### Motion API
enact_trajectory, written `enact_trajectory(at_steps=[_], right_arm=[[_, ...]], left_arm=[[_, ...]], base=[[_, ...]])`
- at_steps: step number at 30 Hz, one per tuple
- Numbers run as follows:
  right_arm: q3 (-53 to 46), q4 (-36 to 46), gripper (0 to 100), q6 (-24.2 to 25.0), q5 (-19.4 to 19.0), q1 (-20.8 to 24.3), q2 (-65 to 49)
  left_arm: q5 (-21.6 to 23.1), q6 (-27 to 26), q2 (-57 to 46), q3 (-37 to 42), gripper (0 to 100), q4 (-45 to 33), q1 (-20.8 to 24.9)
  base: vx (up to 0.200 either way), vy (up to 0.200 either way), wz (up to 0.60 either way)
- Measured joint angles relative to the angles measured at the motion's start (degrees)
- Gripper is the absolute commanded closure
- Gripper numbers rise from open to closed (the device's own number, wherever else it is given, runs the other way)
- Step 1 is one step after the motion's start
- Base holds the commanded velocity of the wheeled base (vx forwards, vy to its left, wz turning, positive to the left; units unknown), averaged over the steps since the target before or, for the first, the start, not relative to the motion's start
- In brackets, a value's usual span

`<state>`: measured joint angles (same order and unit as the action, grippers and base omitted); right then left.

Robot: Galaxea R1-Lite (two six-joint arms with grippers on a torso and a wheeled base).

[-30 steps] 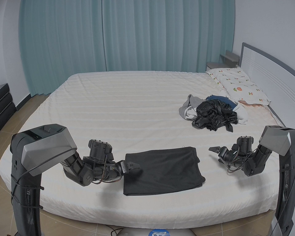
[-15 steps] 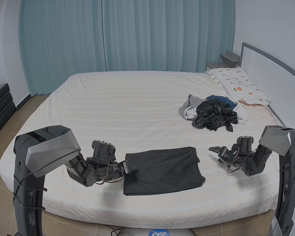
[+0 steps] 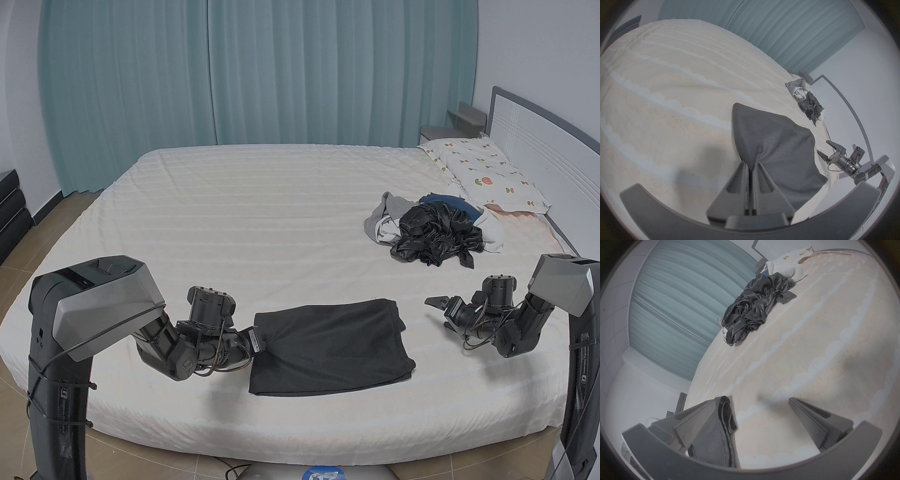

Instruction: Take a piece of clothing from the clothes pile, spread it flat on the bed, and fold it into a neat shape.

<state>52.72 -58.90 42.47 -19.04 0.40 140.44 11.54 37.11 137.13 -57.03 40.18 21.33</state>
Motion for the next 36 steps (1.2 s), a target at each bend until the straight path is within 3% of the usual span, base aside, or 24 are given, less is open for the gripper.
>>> enact_trajectory(at_steps=[36], right_arm=[[-0.44, -0.02, 0, 0.09, -0.09, 0.37, -0.02]], left_arm=[[-2.24, 2.02, -2.54, 3.62, 100, 0.0, -0.15]], base=[[0.0, 0.194, 0.0]])
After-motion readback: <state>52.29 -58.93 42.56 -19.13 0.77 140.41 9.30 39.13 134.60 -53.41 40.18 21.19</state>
